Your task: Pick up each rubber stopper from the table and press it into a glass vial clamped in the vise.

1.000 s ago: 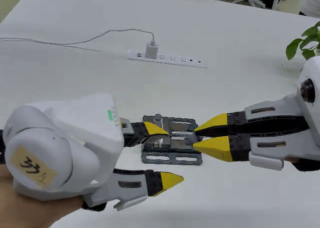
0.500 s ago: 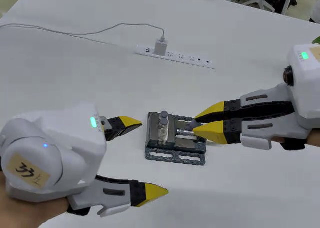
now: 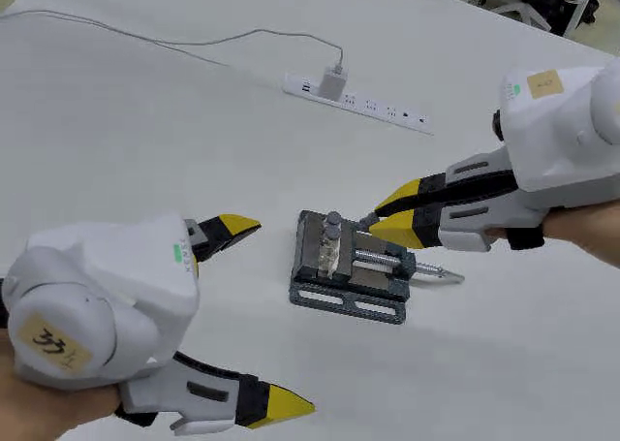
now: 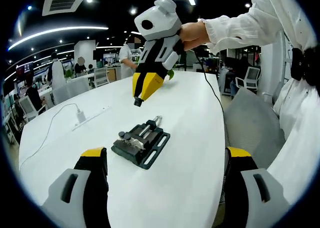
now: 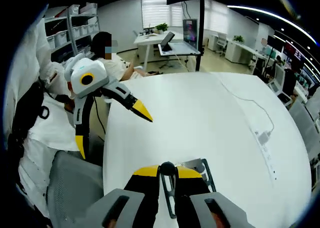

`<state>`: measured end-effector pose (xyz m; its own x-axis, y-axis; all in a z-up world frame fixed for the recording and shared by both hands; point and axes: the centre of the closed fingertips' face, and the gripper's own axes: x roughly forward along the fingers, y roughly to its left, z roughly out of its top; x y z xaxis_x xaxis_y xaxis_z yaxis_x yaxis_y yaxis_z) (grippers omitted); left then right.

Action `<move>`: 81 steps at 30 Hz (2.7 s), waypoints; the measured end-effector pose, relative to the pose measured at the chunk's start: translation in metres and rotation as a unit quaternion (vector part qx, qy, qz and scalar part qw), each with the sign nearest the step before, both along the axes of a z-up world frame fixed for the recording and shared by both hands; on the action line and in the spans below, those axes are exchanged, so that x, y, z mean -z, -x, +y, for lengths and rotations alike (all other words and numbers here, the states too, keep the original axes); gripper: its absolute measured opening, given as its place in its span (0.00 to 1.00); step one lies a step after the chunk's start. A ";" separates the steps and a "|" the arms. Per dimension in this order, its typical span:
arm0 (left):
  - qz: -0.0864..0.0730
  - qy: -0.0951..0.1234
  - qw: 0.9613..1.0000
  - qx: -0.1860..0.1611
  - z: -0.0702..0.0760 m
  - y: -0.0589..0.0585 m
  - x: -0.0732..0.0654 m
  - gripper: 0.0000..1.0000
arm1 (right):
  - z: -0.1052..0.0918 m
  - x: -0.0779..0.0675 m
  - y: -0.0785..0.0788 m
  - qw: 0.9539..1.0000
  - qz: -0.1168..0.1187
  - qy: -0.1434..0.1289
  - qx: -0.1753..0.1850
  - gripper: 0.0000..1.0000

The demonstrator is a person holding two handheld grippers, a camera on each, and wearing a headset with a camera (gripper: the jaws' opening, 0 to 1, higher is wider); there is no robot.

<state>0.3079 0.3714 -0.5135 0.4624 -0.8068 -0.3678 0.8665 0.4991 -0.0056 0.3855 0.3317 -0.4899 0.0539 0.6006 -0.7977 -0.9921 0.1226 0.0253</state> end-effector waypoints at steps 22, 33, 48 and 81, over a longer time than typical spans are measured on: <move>0.028 0.012 1.000 -0.005 0.012 -0.021 0.031 0.99 | 0.001 0.093 -0.026 0.985 0.000 0.162 -0.059 0.06; 0.033 0.021 0.999 -0.006 0.011 -0.023 0.034 0.99 | -0.002 0.099 -0.029 0.982 0.001 0.178 -0.066 0.06; 0.034 0.031 0.999 -0.009 0.012 -0.025 0.034 0.98 | 0.001 0.103 -0.029 0.973 -0.008 0.207 -0.097 0.05; 0.035 0.044 0.998 -0.008 0.007 -0.027 0.024 0.93 | 0.000 0.104 -0.028 0.979 0.009 0.192 -0.070 0.07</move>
<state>0.3349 0.3787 -0.5372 0.4510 -0.8299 -0.3283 0.8544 0.5078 -0.1100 0.4138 0.3321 -0.5940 -0.0246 0.2571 -0.9661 -0.9997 -0.0108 0.0226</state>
